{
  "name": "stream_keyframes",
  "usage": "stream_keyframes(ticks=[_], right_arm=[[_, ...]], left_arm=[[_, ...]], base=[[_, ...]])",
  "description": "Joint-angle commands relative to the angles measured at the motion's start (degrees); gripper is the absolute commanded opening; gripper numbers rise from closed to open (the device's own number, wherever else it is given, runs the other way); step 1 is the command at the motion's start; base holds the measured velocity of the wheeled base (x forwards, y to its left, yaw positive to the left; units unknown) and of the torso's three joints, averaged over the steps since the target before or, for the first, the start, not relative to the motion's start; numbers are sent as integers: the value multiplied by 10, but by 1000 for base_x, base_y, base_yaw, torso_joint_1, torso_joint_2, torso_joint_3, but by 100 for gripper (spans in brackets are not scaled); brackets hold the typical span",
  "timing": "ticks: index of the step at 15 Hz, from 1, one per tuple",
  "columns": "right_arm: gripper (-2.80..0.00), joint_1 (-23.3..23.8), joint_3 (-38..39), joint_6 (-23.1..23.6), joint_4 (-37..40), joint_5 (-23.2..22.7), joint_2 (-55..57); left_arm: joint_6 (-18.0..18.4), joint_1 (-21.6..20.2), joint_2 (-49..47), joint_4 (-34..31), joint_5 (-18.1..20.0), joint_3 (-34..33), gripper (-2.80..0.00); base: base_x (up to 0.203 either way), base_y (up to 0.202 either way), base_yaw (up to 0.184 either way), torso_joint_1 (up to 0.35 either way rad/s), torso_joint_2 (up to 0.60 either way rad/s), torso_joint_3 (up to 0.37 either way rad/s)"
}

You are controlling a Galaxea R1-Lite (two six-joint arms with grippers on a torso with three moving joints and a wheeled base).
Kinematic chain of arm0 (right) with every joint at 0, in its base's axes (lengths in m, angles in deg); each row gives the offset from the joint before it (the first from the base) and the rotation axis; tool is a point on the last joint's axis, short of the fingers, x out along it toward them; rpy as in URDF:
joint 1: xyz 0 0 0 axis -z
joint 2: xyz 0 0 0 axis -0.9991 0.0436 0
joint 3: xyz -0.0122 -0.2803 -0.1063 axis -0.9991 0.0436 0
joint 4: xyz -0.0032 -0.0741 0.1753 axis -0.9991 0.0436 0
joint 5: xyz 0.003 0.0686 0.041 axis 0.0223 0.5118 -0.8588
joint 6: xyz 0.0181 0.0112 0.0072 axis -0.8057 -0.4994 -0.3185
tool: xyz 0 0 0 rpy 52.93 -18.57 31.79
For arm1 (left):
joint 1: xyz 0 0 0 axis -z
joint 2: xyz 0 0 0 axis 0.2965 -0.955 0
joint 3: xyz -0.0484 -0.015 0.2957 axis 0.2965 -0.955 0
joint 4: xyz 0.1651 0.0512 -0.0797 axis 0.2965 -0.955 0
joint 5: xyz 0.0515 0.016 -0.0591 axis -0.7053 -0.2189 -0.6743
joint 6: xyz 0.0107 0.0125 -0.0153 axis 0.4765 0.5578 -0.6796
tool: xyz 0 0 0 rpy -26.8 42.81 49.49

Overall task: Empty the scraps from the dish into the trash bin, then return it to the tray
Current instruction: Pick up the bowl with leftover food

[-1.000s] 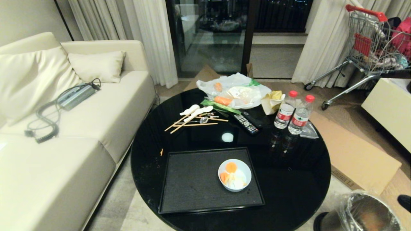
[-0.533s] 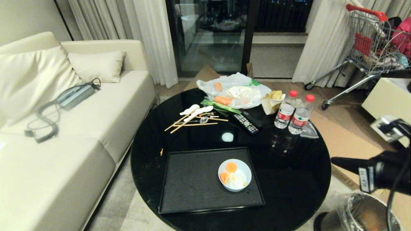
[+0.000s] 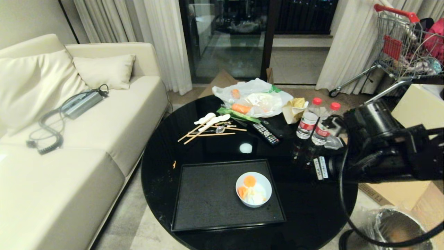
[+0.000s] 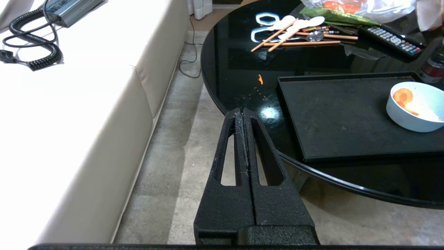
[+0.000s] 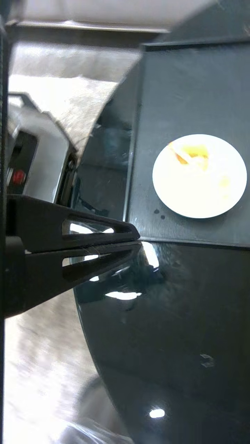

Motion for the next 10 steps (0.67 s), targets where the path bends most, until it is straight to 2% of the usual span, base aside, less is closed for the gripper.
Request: stream_keyframes(ticks=[1,3,5,6,10], right_arm=[[-280,-41,-48,-60,33,47,72],[-280,-67,-77,-118,53,86,113],[-280,-86,-107,-171,60,96,144],[0,-89,-116,-182,63,97,156],[0,-91,-143,-190,66,99,201]], left_arm=[[0,0,0,0,0,0,-280],[0,0,0,0,0,0,-280],[0,0,0,0,0,0,-280],[0,0,0,0,0,0,-280],[0,0,0,0,0,0,-280]], base=[[0,0,0,0,0,0],[0,0,0,0,0,0],[0,0,0,0,0,0],[0,0,0,0,0,0],[0,0,0,0,0,0]])
